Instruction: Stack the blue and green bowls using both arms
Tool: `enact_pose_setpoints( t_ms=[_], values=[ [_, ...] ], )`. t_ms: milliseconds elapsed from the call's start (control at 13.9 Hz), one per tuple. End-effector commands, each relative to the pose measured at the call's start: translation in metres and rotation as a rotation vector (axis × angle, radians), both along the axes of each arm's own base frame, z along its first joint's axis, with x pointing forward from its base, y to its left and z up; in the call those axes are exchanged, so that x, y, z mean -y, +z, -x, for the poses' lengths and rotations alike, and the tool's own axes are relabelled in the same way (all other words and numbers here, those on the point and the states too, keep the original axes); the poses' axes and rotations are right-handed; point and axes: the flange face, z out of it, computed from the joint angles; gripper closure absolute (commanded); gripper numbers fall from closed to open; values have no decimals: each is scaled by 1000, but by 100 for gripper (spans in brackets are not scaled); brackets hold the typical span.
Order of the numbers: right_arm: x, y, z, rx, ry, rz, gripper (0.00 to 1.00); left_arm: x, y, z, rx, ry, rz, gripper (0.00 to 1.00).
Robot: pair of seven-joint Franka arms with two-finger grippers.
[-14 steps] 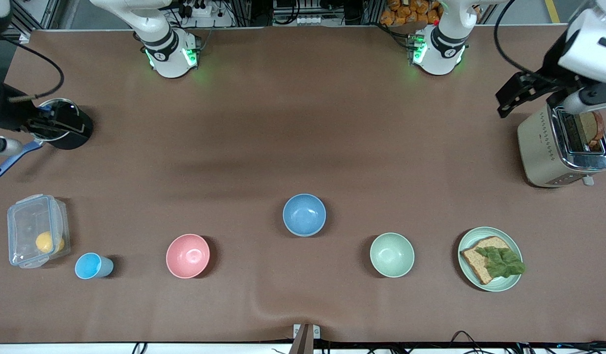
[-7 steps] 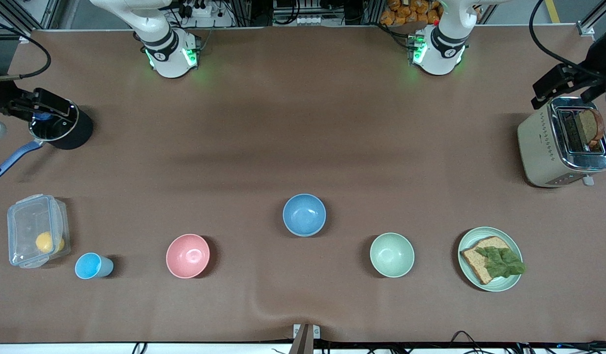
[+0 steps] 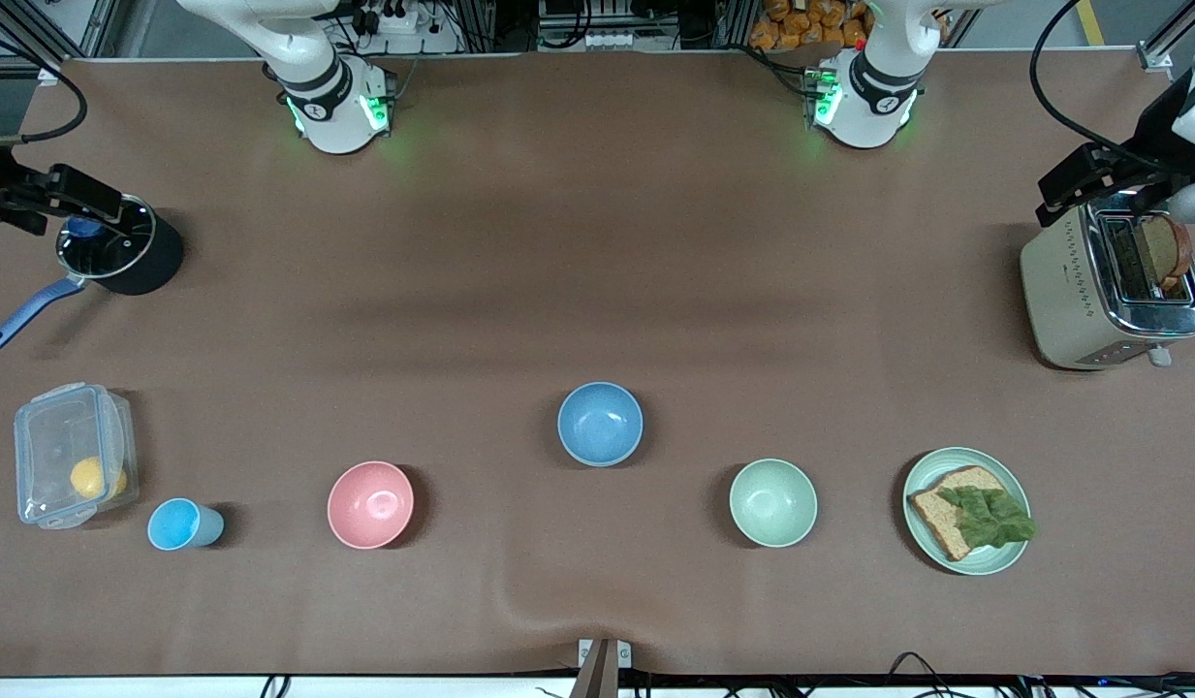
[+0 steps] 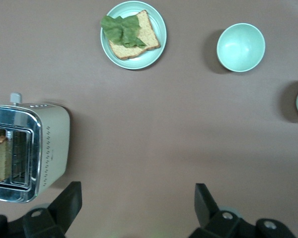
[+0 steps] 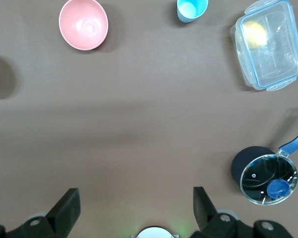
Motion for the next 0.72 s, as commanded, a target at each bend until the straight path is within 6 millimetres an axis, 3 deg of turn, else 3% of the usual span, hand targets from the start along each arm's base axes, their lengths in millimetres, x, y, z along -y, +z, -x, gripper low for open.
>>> enact_pose_setpoints(
  t_ms=[0,648],
  values=[
    [11,3,6,24,0,15,0,1,0,10,-12,-20,30,0],
    [9,2,5,27,3,16,0,0,4,13,-23,-21,28,0]
  ],
)
